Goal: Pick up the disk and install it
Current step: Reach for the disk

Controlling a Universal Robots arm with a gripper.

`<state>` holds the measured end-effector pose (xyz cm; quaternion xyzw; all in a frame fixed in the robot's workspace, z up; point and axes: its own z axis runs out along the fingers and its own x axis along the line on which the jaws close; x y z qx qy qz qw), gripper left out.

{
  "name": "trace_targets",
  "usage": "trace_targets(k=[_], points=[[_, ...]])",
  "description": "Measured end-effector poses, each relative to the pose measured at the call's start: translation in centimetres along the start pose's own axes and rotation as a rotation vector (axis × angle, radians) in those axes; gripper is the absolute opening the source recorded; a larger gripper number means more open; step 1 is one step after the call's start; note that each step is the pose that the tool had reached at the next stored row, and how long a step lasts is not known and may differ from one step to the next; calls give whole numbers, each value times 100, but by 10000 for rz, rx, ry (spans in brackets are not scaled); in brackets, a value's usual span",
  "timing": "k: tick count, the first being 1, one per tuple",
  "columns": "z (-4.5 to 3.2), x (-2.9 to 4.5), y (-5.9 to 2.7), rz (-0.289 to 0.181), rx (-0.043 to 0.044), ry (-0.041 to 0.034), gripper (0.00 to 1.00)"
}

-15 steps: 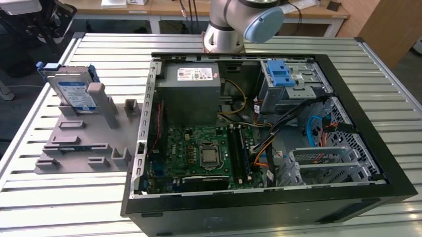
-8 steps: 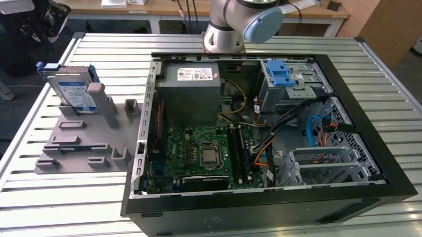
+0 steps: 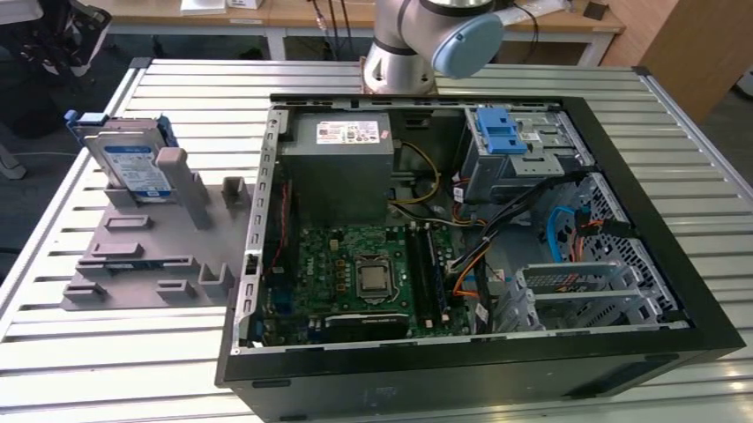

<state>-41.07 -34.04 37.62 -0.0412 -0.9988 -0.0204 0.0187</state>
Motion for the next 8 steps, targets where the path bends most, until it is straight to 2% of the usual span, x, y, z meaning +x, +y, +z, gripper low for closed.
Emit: trace_targets(k=[8], points=[[11,101,-7,0,1,1,11]])
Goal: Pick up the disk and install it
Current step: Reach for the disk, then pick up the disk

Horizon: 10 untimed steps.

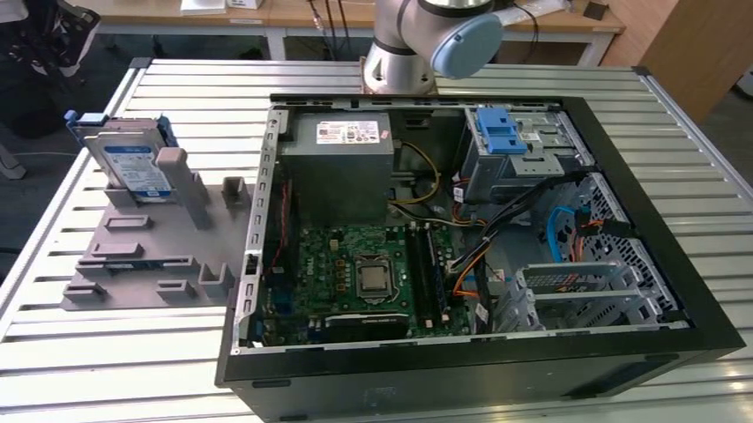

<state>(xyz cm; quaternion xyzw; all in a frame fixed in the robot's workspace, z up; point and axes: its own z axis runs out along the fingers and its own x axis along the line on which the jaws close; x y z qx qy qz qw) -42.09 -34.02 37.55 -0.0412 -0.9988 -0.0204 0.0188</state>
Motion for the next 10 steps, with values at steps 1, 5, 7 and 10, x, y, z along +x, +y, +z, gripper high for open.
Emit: trace_targets(k=[1,5,7,10], points=[[0,4,-1,-1,0,0,11],[0,9,-1,0,1,-1,11],[0,10,-1,0,1,-2,11],[0,10,-1,-25,2,-2,11]])
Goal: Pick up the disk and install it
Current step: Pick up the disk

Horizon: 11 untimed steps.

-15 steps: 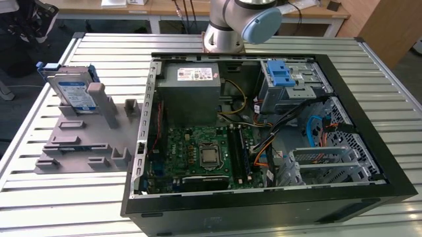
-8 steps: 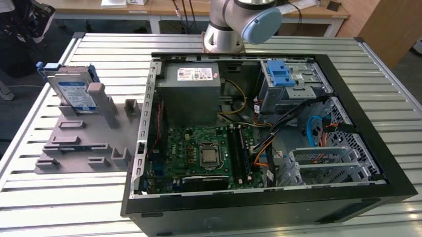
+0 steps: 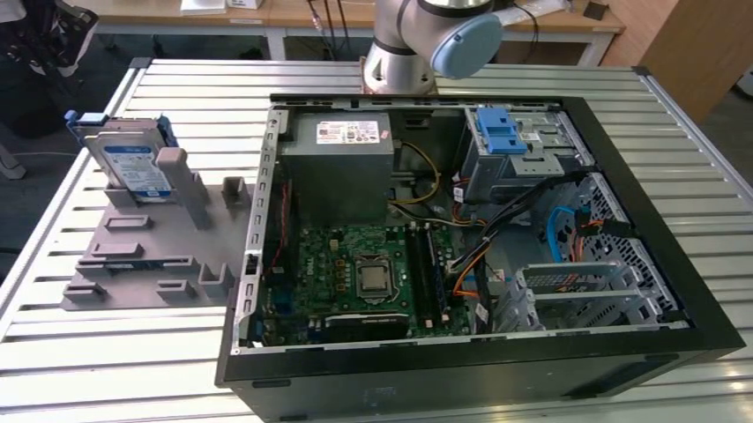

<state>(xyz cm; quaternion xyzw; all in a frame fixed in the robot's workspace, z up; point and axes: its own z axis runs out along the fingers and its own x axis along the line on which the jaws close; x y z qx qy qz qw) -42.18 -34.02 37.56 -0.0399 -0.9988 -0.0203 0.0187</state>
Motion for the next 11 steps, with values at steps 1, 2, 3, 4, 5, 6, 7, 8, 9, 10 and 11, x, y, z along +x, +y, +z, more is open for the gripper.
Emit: trace_targets(k=[1,2,3,4,5,6,7,8,9,10,11], points=[[0,0,0,-26,1,1,11],[0,0,0,-52,2,2,11],[1,0,0,-76,3,2,11],[1,0,0,-109,4,4,11],[1,0,0,-172,6,6,11],[1,0,0,-279,11,10,11],[1,0,0,-434,17,17,11],[1,0,0,-584,23,22,11],[2,0,0,-760,30,29,11],[2,0,0,-938,37,36,11],[3,0,0,-1119,44,44,11]])
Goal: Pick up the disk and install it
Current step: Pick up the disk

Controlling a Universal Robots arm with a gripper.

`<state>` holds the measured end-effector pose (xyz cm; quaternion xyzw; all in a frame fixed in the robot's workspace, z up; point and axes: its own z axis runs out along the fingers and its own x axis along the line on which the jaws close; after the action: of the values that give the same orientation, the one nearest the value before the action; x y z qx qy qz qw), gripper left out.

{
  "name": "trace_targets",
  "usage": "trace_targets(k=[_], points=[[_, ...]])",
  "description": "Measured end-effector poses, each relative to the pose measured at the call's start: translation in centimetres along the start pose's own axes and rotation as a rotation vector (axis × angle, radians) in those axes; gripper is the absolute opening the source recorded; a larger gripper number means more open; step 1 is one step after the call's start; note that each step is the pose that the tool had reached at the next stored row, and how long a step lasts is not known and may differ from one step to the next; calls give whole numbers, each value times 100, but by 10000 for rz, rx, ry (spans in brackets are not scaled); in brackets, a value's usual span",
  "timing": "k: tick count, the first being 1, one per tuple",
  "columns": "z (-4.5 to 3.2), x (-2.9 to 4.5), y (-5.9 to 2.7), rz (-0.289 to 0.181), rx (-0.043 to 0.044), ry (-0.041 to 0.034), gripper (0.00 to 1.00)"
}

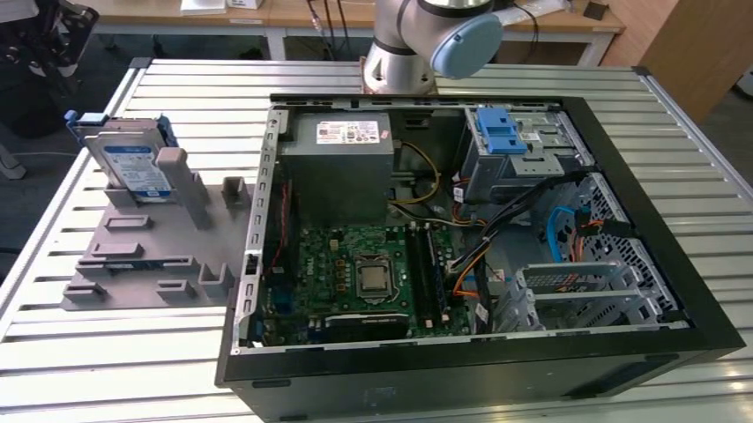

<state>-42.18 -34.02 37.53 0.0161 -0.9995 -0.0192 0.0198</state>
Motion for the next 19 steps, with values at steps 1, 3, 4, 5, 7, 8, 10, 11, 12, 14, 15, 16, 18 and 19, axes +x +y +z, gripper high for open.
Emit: trace_targets(k=[1,3,4,5,7,8,10,11,12,14,15,16,18,19], points=[[0,0,0,-178,7,8,11],[2,0,0,-555,22,21,11],[2,0,0,-727,29,29,11],[3,0,0,-909,36,36,11],[3,0,0,-1268,49,50,11],[3,0,0,-1437,57,57,11],[3,0,0,-1754,69,69,11],[4,0,0,-1915,75,75,11],[3,0,0,-2076,81,81,11],[4,0,0,-2330,91,91,11],[4,0,0,-2475,97,97,11],[4,0,0,-2607,102,102,11],[4,0,0,-2824,111,110,11],[4,0,0,-2934,115,115,11]])
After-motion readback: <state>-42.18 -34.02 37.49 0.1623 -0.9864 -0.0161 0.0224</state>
